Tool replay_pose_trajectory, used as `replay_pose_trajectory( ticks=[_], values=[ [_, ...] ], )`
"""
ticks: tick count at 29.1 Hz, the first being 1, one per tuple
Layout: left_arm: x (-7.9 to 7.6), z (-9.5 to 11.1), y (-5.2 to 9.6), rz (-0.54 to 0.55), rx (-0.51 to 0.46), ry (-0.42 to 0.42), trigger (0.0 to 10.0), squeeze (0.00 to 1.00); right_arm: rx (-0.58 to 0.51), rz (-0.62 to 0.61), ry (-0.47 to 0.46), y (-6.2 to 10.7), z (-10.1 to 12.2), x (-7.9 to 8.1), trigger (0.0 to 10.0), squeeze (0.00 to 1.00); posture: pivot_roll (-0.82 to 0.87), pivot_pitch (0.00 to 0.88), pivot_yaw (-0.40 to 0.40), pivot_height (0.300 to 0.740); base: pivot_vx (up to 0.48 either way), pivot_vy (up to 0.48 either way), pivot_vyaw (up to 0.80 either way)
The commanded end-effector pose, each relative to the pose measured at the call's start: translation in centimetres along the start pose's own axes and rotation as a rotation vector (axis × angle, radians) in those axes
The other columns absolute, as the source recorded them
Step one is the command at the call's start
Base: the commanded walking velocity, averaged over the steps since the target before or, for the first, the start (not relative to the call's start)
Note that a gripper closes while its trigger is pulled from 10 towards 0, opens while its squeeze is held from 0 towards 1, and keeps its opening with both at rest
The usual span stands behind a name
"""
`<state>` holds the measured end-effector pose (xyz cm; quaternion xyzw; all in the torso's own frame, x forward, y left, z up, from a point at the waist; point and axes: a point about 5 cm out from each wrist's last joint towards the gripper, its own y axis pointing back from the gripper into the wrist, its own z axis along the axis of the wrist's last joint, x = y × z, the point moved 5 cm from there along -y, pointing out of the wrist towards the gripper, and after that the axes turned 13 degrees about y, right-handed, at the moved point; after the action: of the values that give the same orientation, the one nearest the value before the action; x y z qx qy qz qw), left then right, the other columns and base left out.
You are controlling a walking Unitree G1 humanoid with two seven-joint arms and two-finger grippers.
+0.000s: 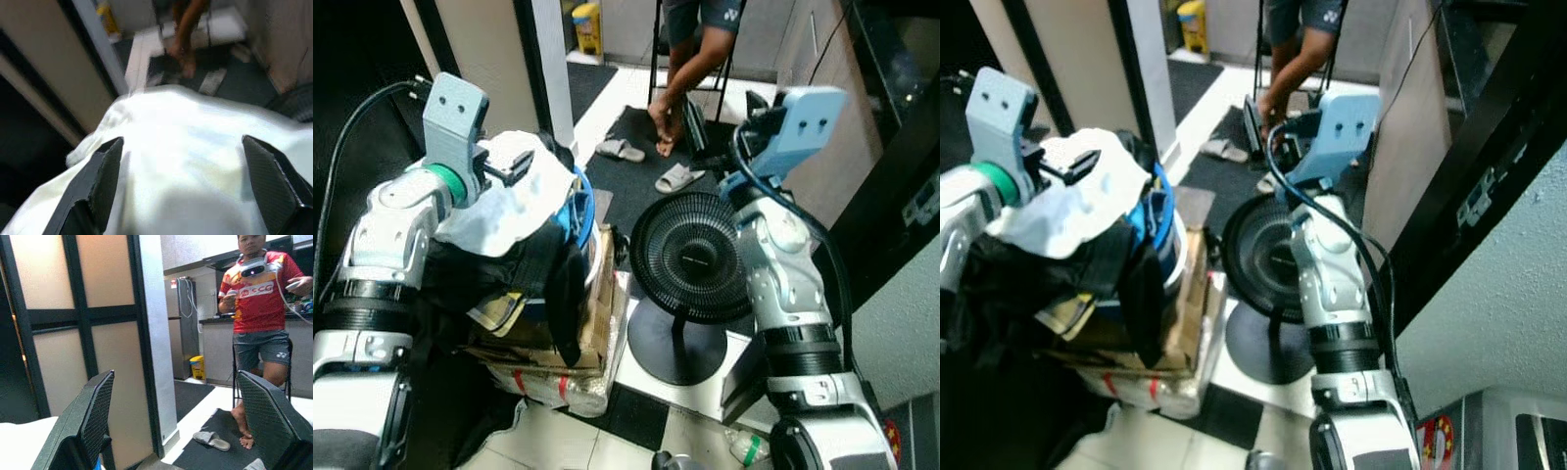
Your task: Clothes washing
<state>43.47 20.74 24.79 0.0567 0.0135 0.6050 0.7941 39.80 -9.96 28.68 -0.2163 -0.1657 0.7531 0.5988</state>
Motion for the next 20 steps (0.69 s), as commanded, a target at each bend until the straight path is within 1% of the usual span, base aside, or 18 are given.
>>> replay_pose_trajectory(
  ticks=[1,2,3,4,5,7,8,9,10,11,13,14,20],
  values=[
    [1.0,-1.4,-0.1,0.011,0.077,-0.058,10.0,0.00,0.001,0.015,0.006,0.0,-0.2,0.4,10.0,0.00,0.10,0.015,0.046,0.740,0.000,0.000,0.00],
    [1.0,-1.4,-0.1,0.011,0.077,-0.058,10.0,0.00,0.001,0.015,0.006,0.0,-0.2,0.4,10.0,0.00,0.10,0.015,0.046,0.740,0.000,0.000,0.00],
    [1.1,-2.2,0.0,-0.021,0.122,-0.090,10.0,0.00,0.002,0.012,0.006,0.1,-0.3,0.3,10.0,0.00,0.10,0.016,0.053,0.740,0.000,0.000,0.00],
    [1.1,-2.2,0.0,-0.021,0.122,-0.090,10.0,0.00,0.002,0.012,0.006,0.1,-0.3,0.3,10.0,0.00,0.10,0.016,0.053,0.740,0.000,0.000,0.00],
    [1.0,-2.8,0.3,-0.048,0.147,-0.099,10.0,0.00,0.006,0.006,0.008,0.3,-0.4,0.2,10.0,0.00,0.10,0.015,0.056,0.740,0.000,0.000,0.00],
    [1.0,-2.8,0.3,-0.048,0.147,-0.099,10.0,0.00,0.006,0.006,0.008,0.3,-0.4,0.2,10.0,0.00,0.10,0.015,0.056,0.740,0.000,0.000,0.00],
    [0.9,-3.2,0.4,-0.065,0.162,-0.104,10.0,0.00,0.008,0.002,0.009,0.4,-0.5,0.0,10.0,0.00,0.10,0.015,0.058,0.740,0.000,0.000,0.00],
    [0.9,-3.7,0.6,-0.078,0.175,-0.104,9.1,0.00,0.013,-0.003,0.011,0.5,-0.7,-0.1,10.0,0.00,0.10,0.015,0.058,0.740,0.000,0.000,0.00],
    [0.9,-3.7,0.6,-0.078,0.175,-0.104,9.1,0.00,0.013,-0.003,0.011,0.5,-0.7,-0.1,10.0,0.00,0.10,0.015,0.058,0.740,0.000,0.000,0.00],
    [0.8,-4.0,0.7,-0.090,0.184,-0.099,6.9,0.00,0.014,-0.006,0.011,0.6,-0.8,-0.2,10.0,0.00,0.11,0.015,0.058,0.740,0.000,0.000,0.00],
    [0.8,-4.2,0.8,-0.096,0.188,-0.094,6.9,0.00,0.014,-0.007,0.011,0.6,-0.9,-0.3,10.0,0.00,0.11,0.015,0.058,0.740,0.000,0.000,0.00],
    [0.9,-4.3,0.7,-0.092,0.189,-0.083,0.0,0.00,0.014,-0.009,0.010,0.6,-1.0,-0.3,10.0,0.00,0.11,0.012,0.054,0.740,0.000,0.000,0.00],
    [1.2,-4.5,0.5,-0.092,0.191,-0.083,0.0,0.00,0.010,-0.008,0.008,0.4,-1.0,-0.2,10.0,0.00,0.11,0.011,0.053,0.740,0.000,0.000,0.00]
  ],
)
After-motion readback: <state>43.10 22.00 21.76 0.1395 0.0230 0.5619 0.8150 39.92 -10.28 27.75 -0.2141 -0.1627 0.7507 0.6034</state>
